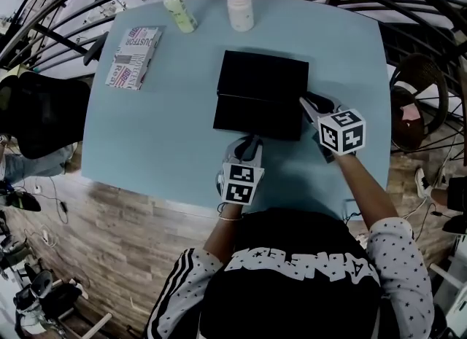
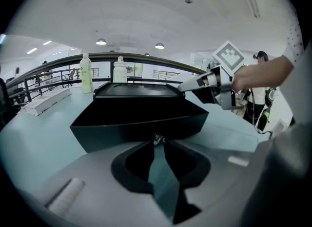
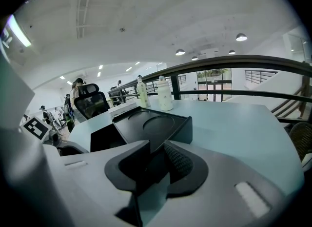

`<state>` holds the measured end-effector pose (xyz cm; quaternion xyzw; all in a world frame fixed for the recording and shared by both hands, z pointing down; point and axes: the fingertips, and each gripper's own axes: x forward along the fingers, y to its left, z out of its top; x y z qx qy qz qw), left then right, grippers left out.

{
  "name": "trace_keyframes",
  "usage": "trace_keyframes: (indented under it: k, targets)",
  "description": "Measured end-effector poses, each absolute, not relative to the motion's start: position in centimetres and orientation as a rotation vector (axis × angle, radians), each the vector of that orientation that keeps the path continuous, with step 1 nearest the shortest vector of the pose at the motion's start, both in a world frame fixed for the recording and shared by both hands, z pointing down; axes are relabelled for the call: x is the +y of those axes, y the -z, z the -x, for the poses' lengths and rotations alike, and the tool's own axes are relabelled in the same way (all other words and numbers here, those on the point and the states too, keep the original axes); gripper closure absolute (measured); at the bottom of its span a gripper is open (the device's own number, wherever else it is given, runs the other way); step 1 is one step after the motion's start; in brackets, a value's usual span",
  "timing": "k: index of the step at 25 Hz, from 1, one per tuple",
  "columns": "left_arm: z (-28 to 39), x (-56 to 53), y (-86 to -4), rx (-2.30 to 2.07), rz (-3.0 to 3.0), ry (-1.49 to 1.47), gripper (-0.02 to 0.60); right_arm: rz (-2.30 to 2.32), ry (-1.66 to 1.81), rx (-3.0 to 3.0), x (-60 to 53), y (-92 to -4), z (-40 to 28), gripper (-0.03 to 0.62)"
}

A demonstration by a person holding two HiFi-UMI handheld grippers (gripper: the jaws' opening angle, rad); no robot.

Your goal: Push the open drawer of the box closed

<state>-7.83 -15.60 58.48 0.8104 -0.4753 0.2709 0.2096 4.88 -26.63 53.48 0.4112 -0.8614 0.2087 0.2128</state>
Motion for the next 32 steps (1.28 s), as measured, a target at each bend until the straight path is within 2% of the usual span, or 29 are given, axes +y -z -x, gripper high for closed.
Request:
trace_keyframes:
  k: [32]
  targets:
    - [7.2,-19.5,-58.7,-1.295,-2.277,-0.774,0.581,-1.136,-0.607,-2.409,-26.6,-53.6,-5.0,0.517]
